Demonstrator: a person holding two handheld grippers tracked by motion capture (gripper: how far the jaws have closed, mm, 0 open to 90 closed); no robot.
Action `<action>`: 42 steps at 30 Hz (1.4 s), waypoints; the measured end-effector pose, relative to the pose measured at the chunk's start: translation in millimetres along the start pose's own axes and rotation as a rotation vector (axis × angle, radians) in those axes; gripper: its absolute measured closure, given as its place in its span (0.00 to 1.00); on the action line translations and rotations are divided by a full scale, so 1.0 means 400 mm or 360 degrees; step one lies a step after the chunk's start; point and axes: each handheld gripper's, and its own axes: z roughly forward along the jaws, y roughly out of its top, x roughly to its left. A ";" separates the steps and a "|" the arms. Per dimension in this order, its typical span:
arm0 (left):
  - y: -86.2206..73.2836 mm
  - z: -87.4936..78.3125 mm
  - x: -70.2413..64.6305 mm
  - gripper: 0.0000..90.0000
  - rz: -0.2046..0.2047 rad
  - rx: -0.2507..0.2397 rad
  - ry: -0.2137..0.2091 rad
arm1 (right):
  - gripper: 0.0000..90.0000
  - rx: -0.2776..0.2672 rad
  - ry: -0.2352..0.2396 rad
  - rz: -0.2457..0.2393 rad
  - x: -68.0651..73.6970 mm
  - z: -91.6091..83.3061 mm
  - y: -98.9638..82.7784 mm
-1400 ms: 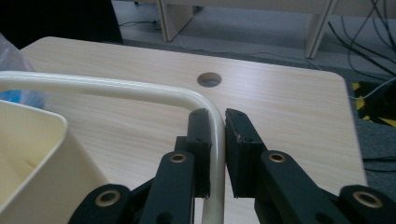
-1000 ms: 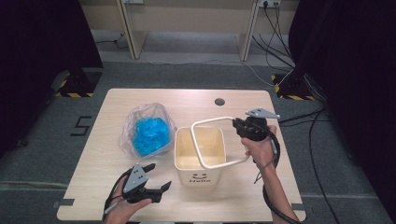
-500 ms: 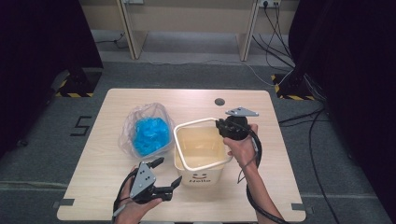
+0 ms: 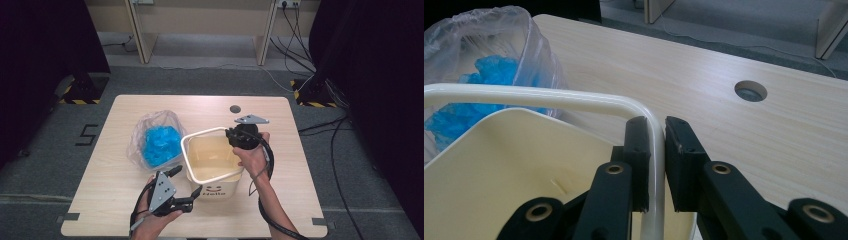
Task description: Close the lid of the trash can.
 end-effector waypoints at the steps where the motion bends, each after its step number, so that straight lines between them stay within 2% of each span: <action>1: -0.001 0.002 0.001 0.16 -0.0015 0.0001 -0.0005 | 0.90 0.0000 -0.0006 0.0002 0.000 -0.002 -0.001; 6: -0.001 0.001 0.008 0.17 -0.0046 -0.0003 -0.0016 | 0.89 0.0012 -0.0027 0.0008 -0.009 -0.011 -0.008; 9: 0.000 0.000 0.013 0.22 -0.0047 -0.0009 -0.0010 | 0.87 0.0019 -0.0026 0.0029 -0.011 -0.017 -0.017; 11: -0.001 0.001 0.016 0.22 -0.0078 -0.0007 -0.0025 | 0.87 0.0028 -0.0037 0.0016 -0.007 -0.018 -0.023; 17: -0.002 0.005 0.019 0.24 -0.0088 -0.0004 -0.0039 | 0.86 0.0018 -0.0070 -0.0005 -0.010 -0.027 -0.036; 20: -0.001 0.006 0.021 0.25 -0.0080 0.0000 -0.0036 | 0.86 0.0013 -0.0076 0.0010 -0.012 -0.032 -0.041; 26: -0.002 0.006 0.030 0.26 -0.0114 0.0000 -0.0035 | 0.84 0.0011 -0.0098 -0.0015 -0.013 -0.044 -0.054; 38: -0.011 0.011 0.030 0.26 -0.0137 0.0011 -0.0067 | 0.81 0.0025 -0.0045 0.0011 -0.026 -0.039 -0.076; 42: -0.011 0.009 0.030 0.26 -0.0140 0.0000 -0.0077 | 0.76 0.0007 -0.0009 0.0078 -0.032 -0.041 -0.074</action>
